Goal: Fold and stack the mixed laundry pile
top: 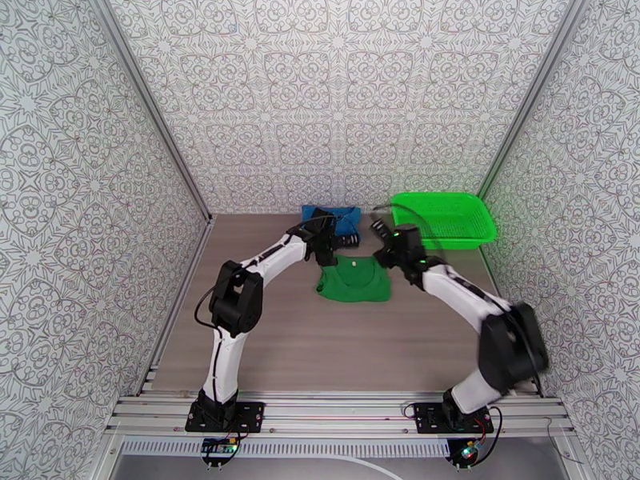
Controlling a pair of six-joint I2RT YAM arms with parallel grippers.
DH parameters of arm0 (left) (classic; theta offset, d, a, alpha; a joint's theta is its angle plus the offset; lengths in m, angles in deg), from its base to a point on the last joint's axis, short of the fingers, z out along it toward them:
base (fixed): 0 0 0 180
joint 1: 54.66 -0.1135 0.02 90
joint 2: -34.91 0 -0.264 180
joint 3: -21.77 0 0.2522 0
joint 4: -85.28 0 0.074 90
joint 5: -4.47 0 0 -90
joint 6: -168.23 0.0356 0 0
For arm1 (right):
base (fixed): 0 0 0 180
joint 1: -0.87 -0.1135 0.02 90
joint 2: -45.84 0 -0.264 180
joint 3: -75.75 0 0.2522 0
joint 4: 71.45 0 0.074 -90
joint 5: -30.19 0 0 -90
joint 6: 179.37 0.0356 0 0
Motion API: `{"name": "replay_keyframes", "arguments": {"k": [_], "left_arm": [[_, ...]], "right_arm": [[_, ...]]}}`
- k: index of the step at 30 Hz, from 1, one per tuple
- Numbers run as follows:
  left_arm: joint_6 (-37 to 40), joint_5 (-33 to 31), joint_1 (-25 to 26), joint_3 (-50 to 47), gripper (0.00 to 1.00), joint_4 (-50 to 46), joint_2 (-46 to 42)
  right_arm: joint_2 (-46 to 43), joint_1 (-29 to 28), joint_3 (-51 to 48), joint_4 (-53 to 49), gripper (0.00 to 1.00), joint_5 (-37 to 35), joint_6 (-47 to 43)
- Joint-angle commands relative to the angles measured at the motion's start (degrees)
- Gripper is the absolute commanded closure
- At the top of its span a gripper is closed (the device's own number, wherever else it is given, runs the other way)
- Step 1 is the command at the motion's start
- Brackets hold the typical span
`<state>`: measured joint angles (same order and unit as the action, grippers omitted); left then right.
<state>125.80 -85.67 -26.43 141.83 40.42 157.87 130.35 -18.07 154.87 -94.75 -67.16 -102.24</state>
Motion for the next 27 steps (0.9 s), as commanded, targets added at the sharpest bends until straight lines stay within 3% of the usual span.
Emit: {"name": "replay_keyframes", "arguments": {"k": [1, 3, 5, 7, 9, 13, 21, 27], "left_arm": [[-24.90, -1.54, -2.61, 2.48, 0.17, -7.12, -6.53], [-34.56, 3.80, -3.79, 2.41, 0.20, -11.72, -6.96], [-44.47, 15.69, -5.73, 1.95, 0.29, -14.68, -5.92], [-53.12, 28.44, -7.90, -0.18, 0.38, -13.74, -4.18], [-59.69, 34.28, -9.04, -3.82, 0.39, -10.09, -3.23], [-63.98, 32.44, -9.02, -9.18, 0.38, -7.00, -3.61], [-64.57, 32.48, -8.74, -9.72, 0.36, -9.49, 1.30], [-63.11, 26.73, -7.71, -7.27, 0.34, -15.71, 4.31]], "right_arm": [[-1.27, 1.51, 3.88, -17.58, 0.25, 0.15, 20.48], [0.29, 1.62, 6.35, -25.43, 0.27, 3.44, 25.14], [2.09, 1.63, 6.30, -28.62, 0.27, 7.93, 29.64], [4.44, 1.62, 5.36, -29.31, 0.26, 11.87, 33.74], [7.20, 1.65, 4.93, -29.32, 0.26, 12.39, 36.26], [11.99, 1.64, 4.32, -27.64, 0.29, 11.58, 38.52], [18.53, 1.73, 2.16, -21.48, 0.31, 12.51, 40.37], [23.24, 1.70, 2.17, -18.13, 0.32, 15.90, 41.42]]}}
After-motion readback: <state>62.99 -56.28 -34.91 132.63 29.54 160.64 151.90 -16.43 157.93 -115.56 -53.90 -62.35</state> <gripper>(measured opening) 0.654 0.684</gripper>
